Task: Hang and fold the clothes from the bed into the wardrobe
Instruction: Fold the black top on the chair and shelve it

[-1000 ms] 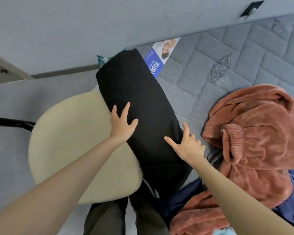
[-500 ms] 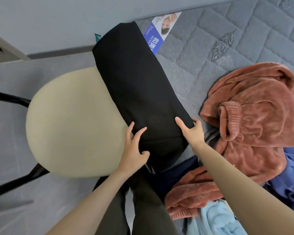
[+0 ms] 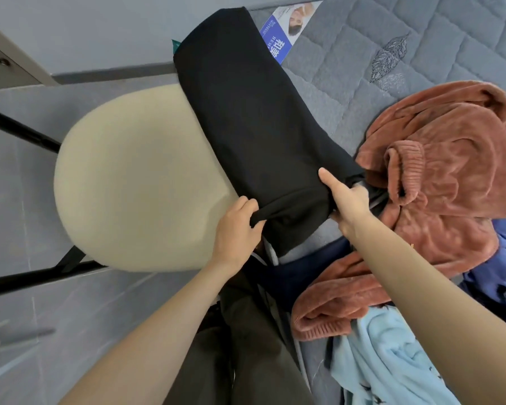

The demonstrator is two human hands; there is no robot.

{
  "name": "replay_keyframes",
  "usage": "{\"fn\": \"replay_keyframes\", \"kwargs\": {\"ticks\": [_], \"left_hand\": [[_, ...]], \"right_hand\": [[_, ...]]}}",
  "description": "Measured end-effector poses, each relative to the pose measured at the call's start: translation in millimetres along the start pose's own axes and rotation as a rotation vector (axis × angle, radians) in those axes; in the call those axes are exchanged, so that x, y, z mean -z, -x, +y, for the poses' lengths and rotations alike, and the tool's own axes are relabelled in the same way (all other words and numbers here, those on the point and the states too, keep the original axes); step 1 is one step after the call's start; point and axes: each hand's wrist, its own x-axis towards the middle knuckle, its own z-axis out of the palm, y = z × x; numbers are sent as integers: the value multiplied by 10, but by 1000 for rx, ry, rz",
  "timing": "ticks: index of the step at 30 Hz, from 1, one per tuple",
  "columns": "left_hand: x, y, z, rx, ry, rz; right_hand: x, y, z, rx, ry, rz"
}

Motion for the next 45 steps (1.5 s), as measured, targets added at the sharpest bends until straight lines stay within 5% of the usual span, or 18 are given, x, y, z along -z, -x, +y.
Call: {"fn": "replay_keyframes", "kwargs": {"ticks": [4,11,16,22,25,27,31,34,45], "left_hand": [[163,234,27,0,-36,144],[148,658,-266,287,-189,107],[356,608,-254,-21,-354,179],[522,584,-446,-254,-484,178],[575,703,-694,-242,-494,-37],[636,741,-738,-216,-448,-123],[733,648,-569,-135,-298,34],[694,376,-439,-69,-219,128],[163,-299,-806,161,-473,-110]], "right_hand": [[-62,207,128,75,-135,-34],[-113,390,896,-110,-53,65],[-78,432,823,556,722,39],[-23,513,829,968,1175,-227],[45,525,1005,880,1382,-392],[40,551,1069,838,1354,-328],[-135,640,918,922,1100,-87],[-421,643,711,972,1039,-138],[-980,-43,810,775,1527,-306]]}}
